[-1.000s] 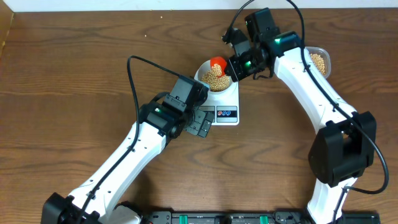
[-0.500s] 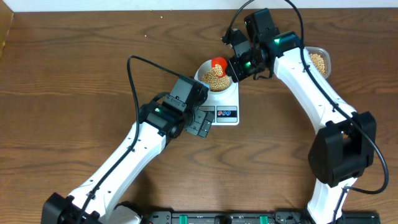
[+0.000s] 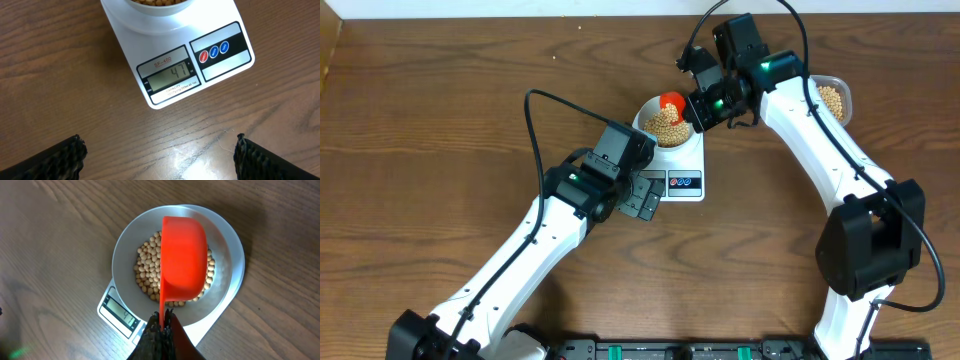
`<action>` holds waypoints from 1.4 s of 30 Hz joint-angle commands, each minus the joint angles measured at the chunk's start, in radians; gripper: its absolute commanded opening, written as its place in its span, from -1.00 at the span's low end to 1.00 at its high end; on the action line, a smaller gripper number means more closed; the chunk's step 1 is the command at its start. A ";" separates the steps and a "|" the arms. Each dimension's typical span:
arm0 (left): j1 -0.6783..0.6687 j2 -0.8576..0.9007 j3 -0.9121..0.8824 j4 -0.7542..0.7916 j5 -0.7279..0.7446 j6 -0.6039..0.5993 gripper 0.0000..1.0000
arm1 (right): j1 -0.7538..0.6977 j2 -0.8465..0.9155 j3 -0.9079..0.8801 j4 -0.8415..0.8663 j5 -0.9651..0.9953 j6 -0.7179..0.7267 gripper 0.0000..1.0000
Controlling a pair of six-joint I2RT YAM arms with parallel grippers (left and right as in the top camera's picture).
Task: Scoop item into bowl and weigh 50g on scale
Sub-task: 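Tilt the scoop to pour soybeans into the grey bowl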
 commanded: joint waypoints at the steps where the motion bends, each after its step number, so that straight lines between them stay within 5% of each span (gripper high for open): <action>1: 0.003 0.008 -0.006 -0.003 -0.002 -0.005 0.93 | 0.003 -0.035 0.024 -0.002 0.001 -0.039 -0.97; 42: 0.003 0.008 -0.006 -0.003 -0.002 -0.005 0.93 | 0.003 -0.038 0.024 -0.007 0.015 -0.165 -0.97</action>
